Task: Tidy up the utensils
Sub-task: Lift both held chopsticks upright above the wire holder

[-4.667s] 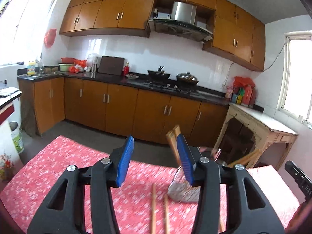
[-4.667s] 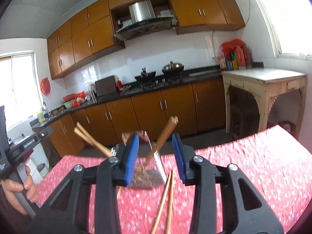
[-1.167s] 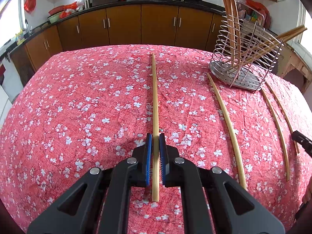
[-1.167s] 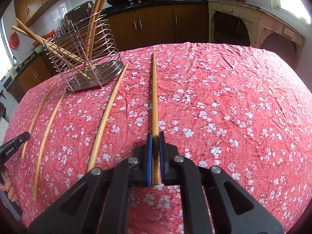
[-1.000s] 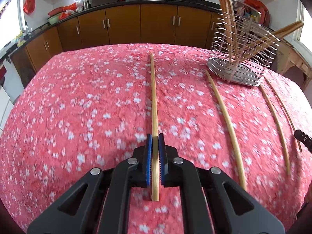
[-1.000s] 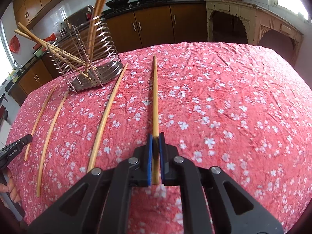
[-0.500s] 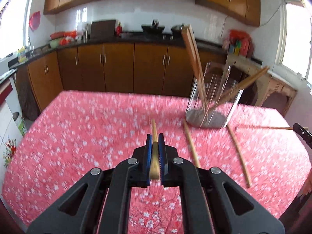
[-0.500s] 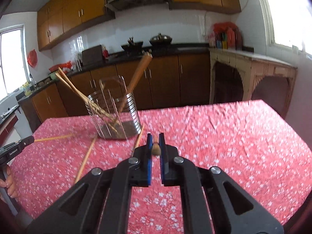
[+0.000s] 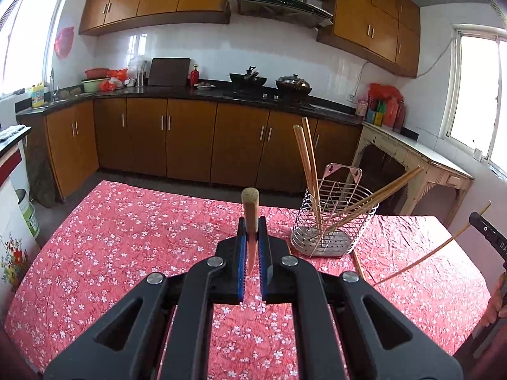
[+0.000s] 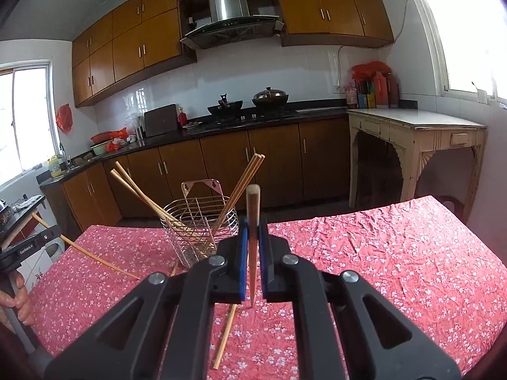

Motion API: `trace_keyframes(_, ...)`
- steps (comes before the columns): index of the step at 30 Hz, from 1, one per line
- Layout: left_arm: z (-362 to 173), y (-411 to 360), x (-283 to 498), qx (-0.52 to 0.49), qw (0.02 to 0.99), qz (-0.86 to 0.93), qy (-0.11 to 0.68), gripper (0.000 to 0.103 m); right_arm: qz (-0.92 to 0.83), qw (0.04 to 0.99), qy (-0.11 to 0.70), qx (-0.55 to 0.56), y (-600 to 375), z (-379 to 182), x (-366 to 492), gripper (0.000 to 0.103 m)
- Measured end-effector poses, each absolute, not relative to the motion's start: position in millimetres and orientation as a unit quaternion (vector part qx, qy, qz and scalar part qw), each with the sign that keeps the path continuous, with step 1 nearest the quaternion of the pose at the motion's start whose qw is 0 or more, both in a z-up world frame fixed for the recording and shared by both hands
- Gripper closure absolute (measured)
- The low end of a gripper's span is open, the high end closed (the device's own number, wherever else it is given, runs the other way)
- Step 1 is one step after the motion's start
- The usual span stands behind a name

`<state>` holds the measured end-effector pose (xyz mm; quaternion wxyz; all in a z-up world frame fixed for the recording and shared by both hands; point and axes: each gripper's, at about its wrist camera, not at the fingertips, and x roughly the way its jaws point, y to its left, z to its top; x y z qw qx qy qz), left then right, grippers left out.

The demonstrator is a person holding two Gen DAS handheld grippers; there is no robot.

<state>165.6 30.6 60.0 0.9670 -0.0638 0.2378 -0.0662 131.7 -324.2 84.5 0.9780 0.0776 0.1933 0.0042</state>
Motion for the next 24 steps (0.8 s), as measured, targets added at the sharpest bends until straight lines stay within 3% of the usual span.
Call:
trace_keyframes(8, 70.2, 26.4, 172.5, -0.068, 0.967, -0.074, 0.235, 0.097, 0.018, 0.978, 0.183, 0.096, -328.0, 103.1, 136.1, 0.095)
trace_keyframes(18, 160.2, 0.0, 161.2, -0.09, 0.975, -0.137, 0.151, 0.097, 0.065, 0.985, 0.086, 0.133, -332.0, 199.3, 134.3, 0.096)
trace_keyframes(24, 185.6, -20.1, 187.6, -0.123, 0.975, -0.136, 0.123, 0.097, 0.058, 0.987, 0.075, 0.126, -322.9, 207.5, 173.7, 0.096)
